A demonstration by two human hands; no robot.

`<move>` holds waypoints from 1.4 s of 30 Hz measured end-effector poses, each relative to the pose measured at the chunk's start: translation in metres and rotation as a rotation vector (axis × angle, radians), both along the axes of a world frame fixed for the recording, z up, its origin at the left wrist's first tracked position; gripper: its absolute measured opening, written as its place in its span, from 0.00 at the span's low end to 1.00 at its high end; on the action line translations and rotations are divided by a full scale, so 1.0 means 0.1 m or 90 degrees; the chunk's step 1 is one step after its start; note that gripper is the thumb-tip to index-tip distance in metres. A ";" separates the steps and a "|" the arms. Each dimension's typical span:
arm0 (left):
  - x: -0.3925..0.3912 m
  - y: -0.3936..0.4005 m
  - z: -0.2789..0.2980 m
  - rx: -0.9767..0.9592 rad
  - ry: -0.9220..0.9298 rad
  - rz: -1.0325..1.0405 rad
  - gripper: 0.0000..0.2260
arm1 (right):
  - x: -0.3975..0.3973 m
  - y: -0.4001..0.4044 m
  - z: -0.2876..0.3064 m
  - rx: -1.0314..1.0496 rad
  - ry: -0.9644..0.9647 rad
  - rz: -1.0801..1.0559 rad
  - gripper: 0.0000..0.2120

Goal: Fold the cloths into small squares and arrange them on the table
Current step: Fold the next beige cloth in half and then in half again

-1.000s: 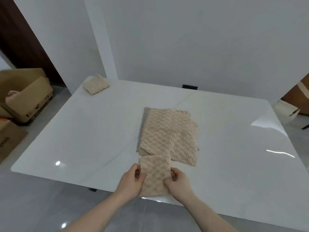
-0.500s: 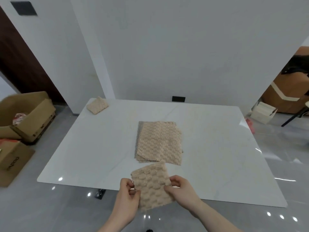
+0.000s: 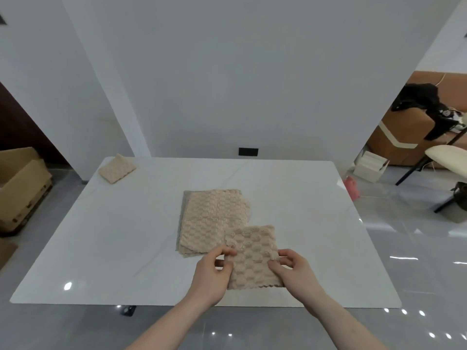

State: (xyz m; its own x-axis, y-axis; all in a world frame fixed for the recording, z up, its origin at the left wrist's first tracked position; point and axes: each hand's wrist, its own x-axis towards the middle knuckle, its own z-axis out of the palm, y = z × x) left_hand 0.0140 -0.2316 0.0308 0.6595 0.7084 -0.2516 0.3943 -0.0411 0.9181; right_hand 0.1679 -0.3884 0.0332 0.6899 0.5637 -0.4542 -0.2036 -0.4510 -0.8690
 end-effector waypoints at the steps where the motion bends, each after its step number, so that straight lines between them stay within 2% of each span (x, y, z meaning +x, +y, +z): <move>1: 0.13 -0.06 0.01 -0.001 -0.008 -0.002 0.14 | 0.13 -0.05 0.01 0.006 0.002 -0.007 0.08; 7: 1.02 -0.53 -0.04 -0.010 -0.009 0.014 0.18 | 1.10 -0.49 0.02 0.018 -0.007 0.027 0.08; 16: 2.15 -1.53 -0.14 -0.066 0.002 0.098 0.18 | 2.58 -1.13 0.10 -0.017 -0.019 0.158 0.09; 22: 2.48 -1.49 -0.15 -0.052 0.031 0.134 0.19 | 3.01 -0.91 0.08 -0.022 -0.023 0.213 0.11; 27: 2.78 -1.38 -0.27 -0.057 0.053 0.109 0.19 | 3.26 -0.84 -0.04 -0.052 -0.025 0.212 0.14; 35: 3.37 -1.43 -0.41 -0.075 0.080 0.065 0.22 | 3.95 -0.79 -0.21 -0.090 -0.045 0.208 0.14; 42: 4.12 -1.47 -0.65 -0.118 0.113 0.113 0.24 | 4.77 -0.59 -0.48 -0.120 -0.069 0.282 0.12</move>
State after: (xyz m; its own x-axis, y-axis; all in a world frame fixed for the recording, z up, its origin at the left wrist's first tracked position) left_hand 0.4263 -0.3781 -0.0338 0.4639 0.7395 -0.4877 0.5359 0.2041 0.8192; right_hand 0.6447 -0.4473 -0.0149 0.4512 0.7287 -0.5152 0.1303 -0.6249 -0.7698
